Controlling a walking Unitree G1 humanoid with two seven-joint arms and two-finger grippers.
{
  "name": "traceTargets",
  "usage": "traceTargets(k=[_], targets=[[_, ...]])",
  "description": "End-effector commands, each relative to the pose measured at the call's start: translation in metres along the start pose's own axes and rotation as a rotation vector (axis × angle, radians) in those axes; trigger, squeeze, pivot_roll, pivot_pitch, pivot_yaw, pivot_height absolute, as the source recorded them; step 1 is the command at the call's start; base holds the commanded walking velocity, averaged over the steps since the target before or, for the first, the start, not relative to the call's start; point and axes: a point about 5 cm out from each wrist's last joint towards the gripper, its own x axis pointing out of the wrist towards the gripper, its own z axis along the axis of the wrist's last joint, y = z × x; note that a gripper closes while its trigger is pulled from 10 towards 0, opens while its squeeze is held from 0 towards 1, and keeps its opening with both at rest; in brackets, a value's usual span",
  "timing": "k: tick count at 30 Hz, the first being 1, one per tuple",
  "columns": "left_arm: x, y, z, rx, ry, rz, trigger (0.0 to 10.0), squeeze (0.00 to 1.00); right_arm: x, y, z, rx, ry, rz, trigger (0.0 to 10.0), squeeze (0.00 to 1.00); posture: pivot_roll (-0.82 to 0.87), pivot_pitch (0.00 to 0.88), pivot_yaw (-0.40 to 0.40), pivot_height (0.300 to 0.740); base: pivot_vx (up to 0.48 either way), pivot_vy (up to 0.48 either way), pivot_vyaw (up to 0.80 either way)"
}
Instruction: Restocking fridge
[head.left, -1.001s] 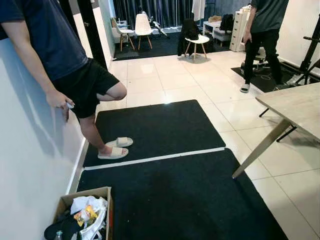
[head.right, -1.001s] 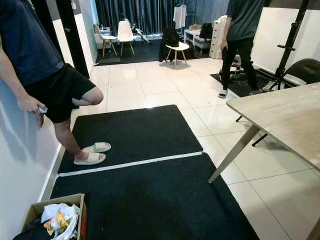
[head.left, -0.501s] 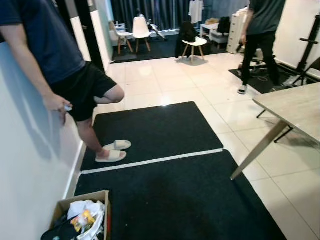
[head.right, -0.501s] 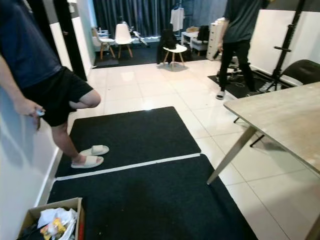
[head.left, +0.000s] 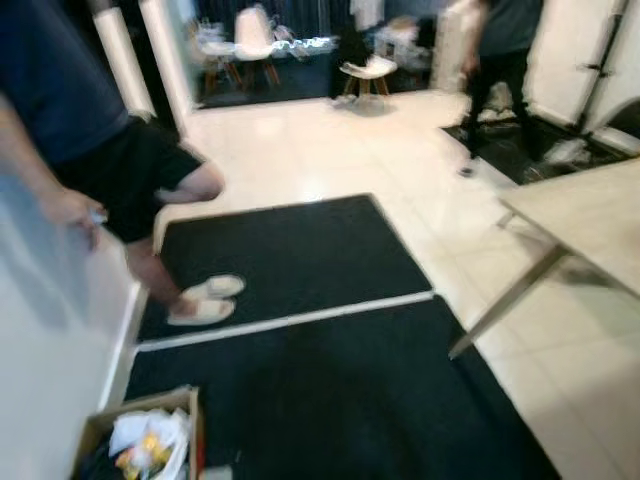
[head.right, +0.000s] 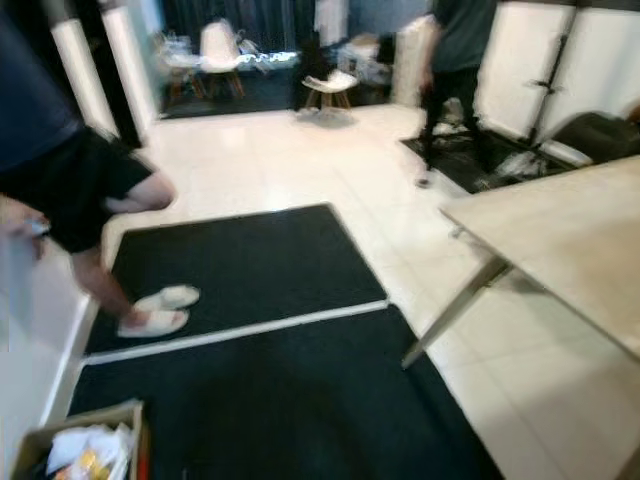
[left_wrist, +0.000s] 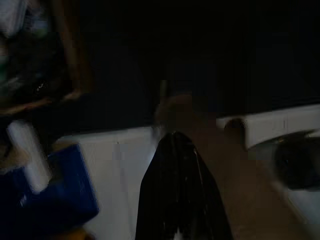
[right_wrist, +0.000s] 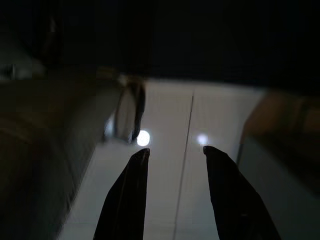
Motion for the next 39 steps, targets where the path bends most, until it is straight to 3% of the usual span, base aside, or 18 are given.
traceTargets(k=[1, 11, 20, 39], targets=[[-0.0008, 0.0044, 0.0008, 0.009, 0.007, 0.014, 10.0, 0.0, 0.0016, 0.0071, 0.0012, 0.005, -0.007, 0.019, 10.0, 0.0, -0.11, 0.0, 0.038, 0.74, 0.274, 0.0, 0.0], [-0.0005, 0.0029, 0.0007, 0.01, 0.006, 0.01, 10.0, 0.0, 0.0013, 0.0061, 0.0007, 0.001, -0.003, 0.019, 10.0, 0.0, -0.1, 0.0, 0.038, 0.74, 0.274, 0.0, 0.0], [-0.0002, 0.002, 0.0011, 0.007, 0.005, 0.007, 10.0, 0.0, 0.0006, 0.0033, -0.001, 0.0, 0.004, 0.011, 10.0, 0.0, -0.11, 0.0, 0.032, 0.74, 0.275, 0.0, -0.71], [0.0, 0.0015, 0.002, 0.007, 0.003, 0.004, 10.0, 0.0, 0.0003, 0.0011, 0.0002, -0.004, -0.003, -0.001, 10.0, 0.0, -0.11, 0.0, 0.031, 0.74, 0.265, 0.0, 0.0]])
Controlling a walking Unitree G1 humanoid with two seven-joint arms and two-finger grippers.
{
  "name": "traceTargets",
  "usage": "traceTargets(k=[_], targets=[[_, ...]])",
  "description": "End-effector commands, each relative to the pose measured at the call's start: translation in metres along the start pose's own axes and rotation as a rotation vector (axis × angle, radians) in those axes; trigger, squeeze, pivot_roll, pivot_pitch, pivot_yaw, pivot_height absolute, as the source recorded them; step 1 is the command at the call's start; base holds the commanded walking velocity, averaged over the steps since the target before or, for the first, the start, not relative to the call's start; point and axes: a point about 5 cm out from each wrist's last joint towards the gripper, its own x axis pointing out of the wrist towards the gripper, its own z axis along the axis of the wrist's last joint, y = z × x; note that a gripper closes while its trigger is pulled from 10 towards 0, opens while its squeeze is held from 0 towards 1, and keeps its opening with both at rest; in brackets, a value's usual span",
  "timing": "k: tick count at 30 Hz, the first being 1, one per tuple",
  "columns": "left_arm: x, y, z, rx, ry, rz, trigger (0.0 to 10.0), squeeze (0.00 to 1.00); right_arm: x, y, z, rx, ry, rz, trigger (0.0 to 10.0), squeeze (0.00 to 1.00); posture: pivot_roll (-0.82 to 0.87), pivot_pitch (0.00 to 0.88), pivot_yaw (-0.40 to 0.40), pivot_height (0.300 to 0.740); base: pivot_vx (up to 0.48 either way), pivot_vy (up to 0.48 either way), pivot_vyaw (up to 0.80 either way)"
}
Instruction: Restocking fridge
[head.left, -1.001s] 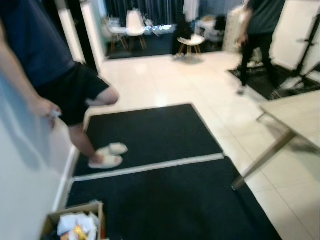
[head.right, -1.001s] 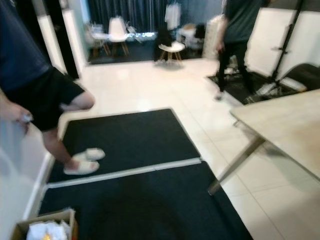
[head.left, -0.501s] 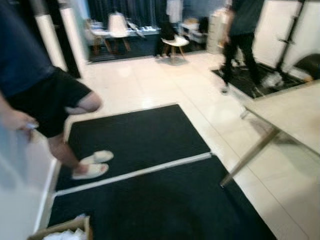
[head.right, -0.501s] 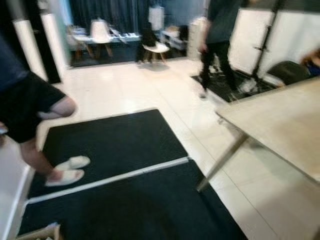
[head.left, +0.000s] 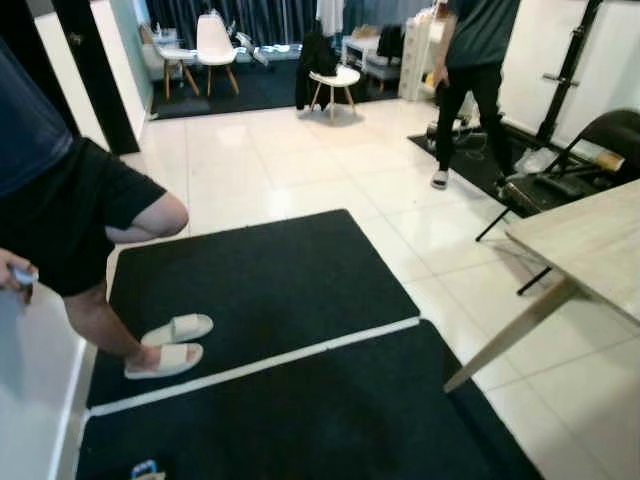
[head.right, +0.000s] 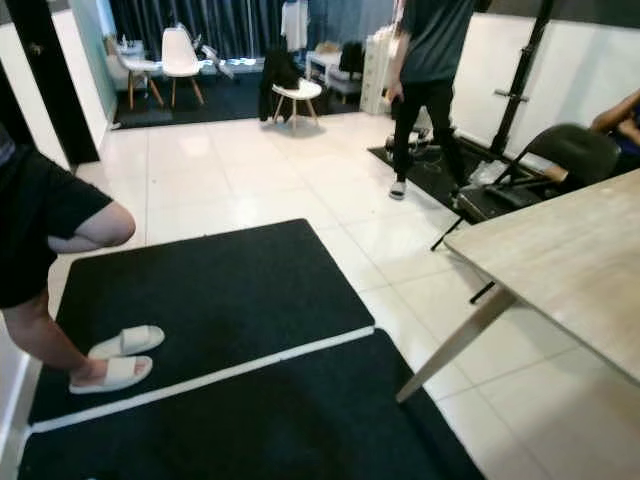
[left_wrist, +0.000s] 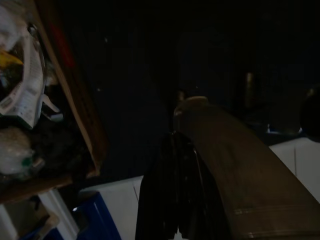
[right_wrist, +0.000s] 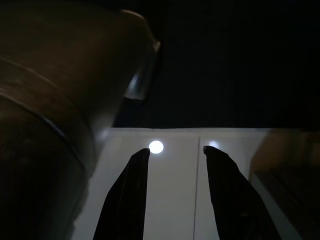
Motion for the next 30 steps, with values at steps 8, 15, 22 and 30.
traceTargets(k=[8, 15, 22, 30], targets=[[-0.0002, 0.0003, -0.0011, 0.005, 0.004, 0.002, 10.0, 0.0, -0.0002, -0.0015, 0.0001, 0.004, 0.002, -0.011, 10.0, 0.0, -0.11, 0.0, 0.031, 0.74, 0.253, 0.0, 0.0], [-0.0003, 0.0007, -0.0011, 0.006, 0.003, 0.003, 10.0, 0.0, -0.0002, -0.0011, -0.0012, 0.0, 0.017, -0.007, 10.0, 0.0, -0.11, 0.0, 0.034, 0.74, 0.21, 0.0, -0.67], [-0.0003, 0.0008, -0.0011, 0.004, 0.002, 0.001, 10.0, 0.0, -0.0001, -0.0013, -0.0005, -0.004, 0.01, -0.014, 10.0, 0.0, -0.11, 0.0, 0.034, 0.74, 0.034, 0.0, -0.56], [-0.0002, 0.0003, -0.001, 0.004, 0.001, 0.001, 10.0, 0.0, -0.0003, -0.0019, -0.0001, 0.0, 0.002, -0.016, 10.0, 0.0, -0.1, 0.0, 0.031, 0.74, 0.0, 0.0, 0.0]])
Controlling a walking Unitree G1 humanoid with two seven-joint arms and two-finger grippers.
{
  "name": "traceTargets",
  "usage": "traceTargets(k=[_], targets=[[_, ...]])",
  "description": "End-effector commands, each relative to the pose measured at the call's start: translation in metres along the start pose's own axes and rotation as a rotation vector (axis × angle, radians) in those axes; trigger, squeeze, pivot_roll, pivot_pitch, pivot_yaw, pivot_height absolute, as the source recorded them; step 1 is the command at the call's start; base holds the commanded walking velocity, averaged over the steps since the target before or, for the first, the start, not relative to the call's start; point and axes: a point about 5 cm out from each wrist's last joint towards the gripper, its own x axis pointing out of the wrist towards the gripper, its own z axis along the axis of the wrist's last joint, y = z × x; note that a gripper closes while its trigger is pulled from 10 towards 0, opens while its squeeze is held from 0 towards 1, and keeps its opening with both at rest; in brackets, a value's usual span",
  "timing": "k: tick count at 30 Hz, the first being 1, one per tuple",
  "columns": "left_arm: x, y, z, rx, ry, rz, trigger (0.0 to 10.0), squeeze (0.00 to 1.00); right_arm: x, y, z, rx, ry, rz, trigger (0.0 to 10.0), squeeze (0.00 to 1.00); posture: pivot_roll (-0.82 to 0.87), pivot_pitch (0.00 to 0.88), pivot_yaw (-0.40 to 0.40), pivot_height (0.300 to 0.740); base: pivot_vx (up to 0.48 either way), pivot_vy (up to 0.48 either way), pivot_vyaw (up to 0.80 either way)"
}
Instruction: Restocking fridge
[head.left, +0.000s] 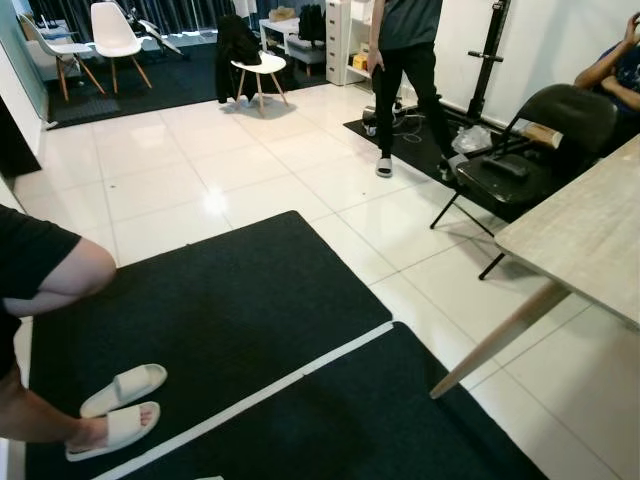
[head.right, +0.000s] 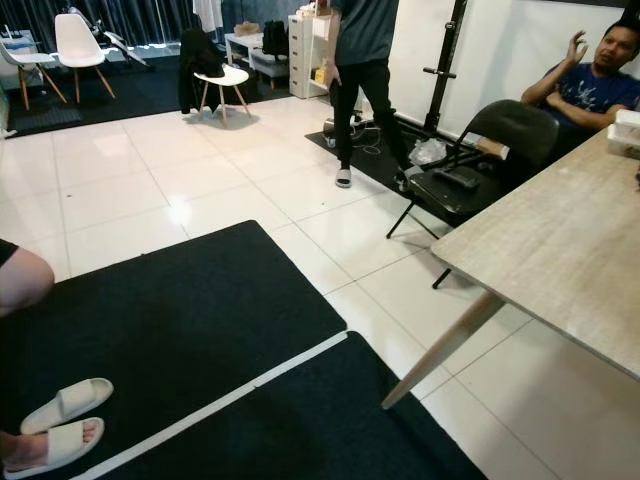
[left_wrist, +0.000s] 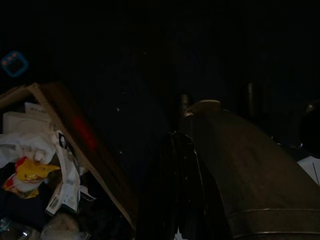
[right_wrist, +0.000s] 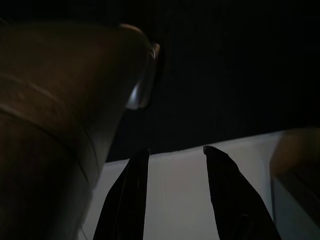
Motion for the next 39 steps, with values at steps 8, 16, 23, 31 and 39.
traceTargets(k=[8, 16, 23, 31, 39], targets=[[-0.0006, -0.0008, -0.0065, 0.002, 0.017, 0.001, 10.0, 0.0, -0.0005, -0.0015, -0.0017, 0.0, 0.006, -0.001, 10.0, 0.0, -0.1, 0.0, 0.031, 0.74, 0.197, 0.0, 0.0], [-0.0006, -0.0012, -0.007, 0.011, 0.021, 0.001, 10.0, 0.0, -0.0006, -0.0018, -0.0022, -0.004, 0.007, -0.003, 10.0, 0.0, -0.1, 0.0, 0.033, 0.74, 0.334, 0.0, 0.0], [-0.0005, -0.0016, -0.0069, 0.013, 0.02, 0.0, 10.0, 0.0, -0.0007, -0.0021, -0.0022, -0.007, 0.007, -0.003, 10.0, 0.0, -0.1, 0.0, 0.033, 0.74, 0.344, 0.0, 0.0], [-0.0003, -0.0021, -0.0069, 0.009, 0.021, -0.001, 10.0, 0.0, -0.0008, -0.0025, -0.0017, -0.013, 0.006, 0.0, 10.0, 0.0, -0.09, 0.0, 0.031, 0.74, 0.345, 0.0, -0.15], [-0.0002, -0.0023, -0.0066, 0.006, 0.02, -0.002, 10.0, 0.0, -0.0009, -0.0029, -0.0027, -0.005, 0.017, 0.0, 10.0, 0.0, -0.09, 0.0, 0.032, 0.74, 0.347, 0.0, -0.77]])
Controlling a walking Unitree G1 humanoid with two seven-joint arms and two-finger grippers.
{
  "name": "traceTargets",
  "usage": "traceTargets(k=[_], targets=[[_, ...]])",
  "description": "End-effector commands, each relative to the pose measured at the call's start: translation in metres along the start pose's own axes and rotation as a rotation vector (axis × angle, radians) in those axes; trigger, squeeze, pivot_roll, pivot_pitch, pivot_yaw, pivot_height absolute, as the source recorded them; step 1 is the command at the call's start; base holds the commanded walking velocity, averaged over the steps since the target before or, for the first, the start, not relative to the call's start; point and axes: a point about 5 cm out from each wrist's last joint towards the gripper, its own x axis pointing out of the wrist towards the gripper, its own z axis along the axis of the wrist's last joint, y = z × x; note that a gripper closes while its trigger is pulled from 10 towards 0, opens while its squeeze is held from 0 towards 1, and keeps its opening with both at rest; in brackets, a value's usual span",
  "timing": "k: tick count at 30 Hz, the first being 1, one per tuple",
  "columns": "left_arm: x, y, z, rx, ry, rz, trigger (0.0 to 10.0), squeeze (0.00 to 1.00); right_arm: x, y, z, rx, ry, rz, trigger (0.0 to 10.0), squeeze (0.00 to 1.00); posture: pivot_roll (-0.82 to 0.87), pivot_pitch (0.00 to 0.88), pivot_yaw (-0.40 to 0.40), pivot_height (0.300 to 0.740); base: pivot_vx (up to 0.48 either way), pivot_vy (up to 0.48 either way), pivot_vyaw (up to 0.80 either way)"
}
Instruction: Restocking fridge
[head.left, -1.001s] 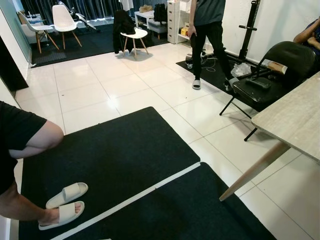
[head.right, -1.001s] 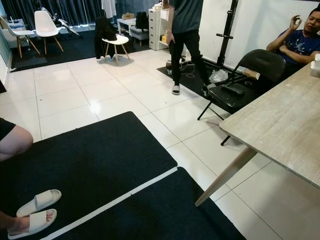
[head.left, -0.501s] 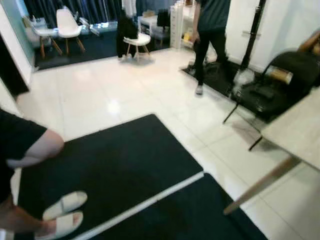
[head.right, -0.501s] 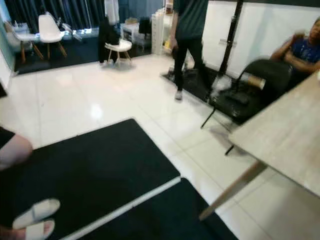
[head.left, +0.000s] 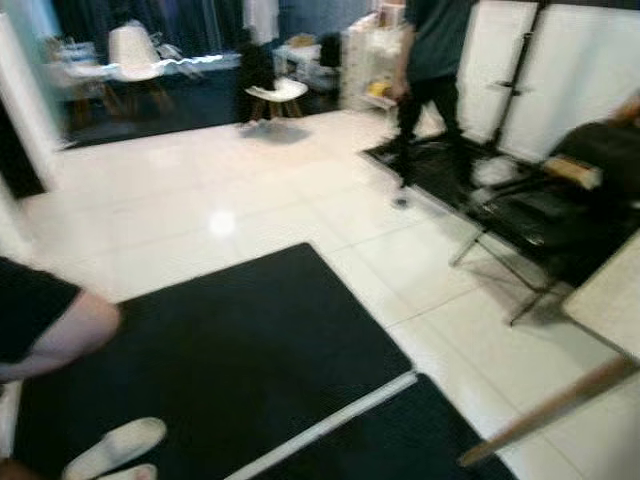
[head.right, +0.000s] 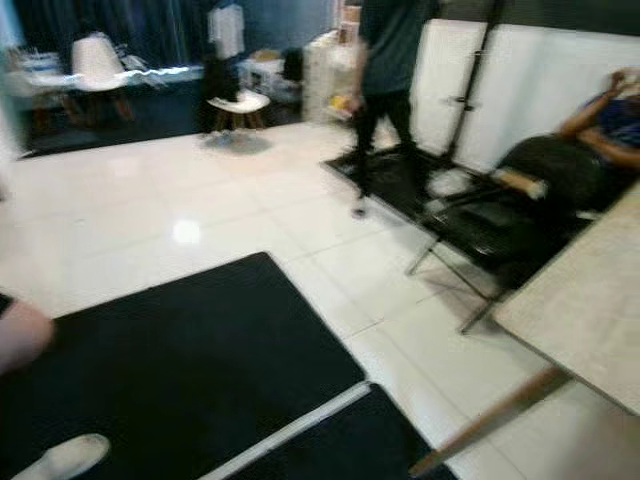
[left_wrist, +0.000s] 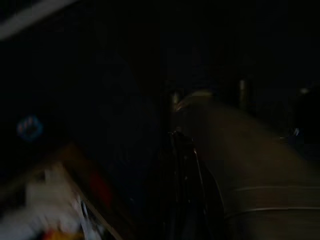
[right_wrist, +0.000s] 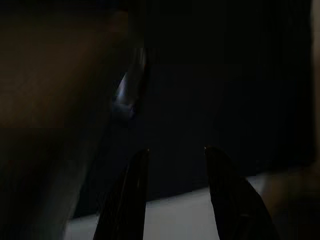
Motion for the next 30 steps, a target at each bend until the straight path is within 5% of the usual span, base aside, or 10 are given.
traceTargets(k=[1, 30], targets=[[0.0006, -0.0018, 0.0019, 0.008, -0.005, -0.002, 10.0, 0.0, -0.0006, -0.0036, 0.0049, -0.009, -0.014, -0.009, 10.0, 0.0, -0.09, 0.0, 0.032, 0.74, 0.345, 0.0, -0.8], [0.0006, -0.0017, 0.0021, 0.009, -0.006, -0.004, 10.0, 0.0, -0.0006, -0.0041, 0.0056, 0.001, -0.024, -0.021, 10.0, 0.0, -0.1, 0.0, 0.031, 0.74, 0.345, 0.0, -0.03]])
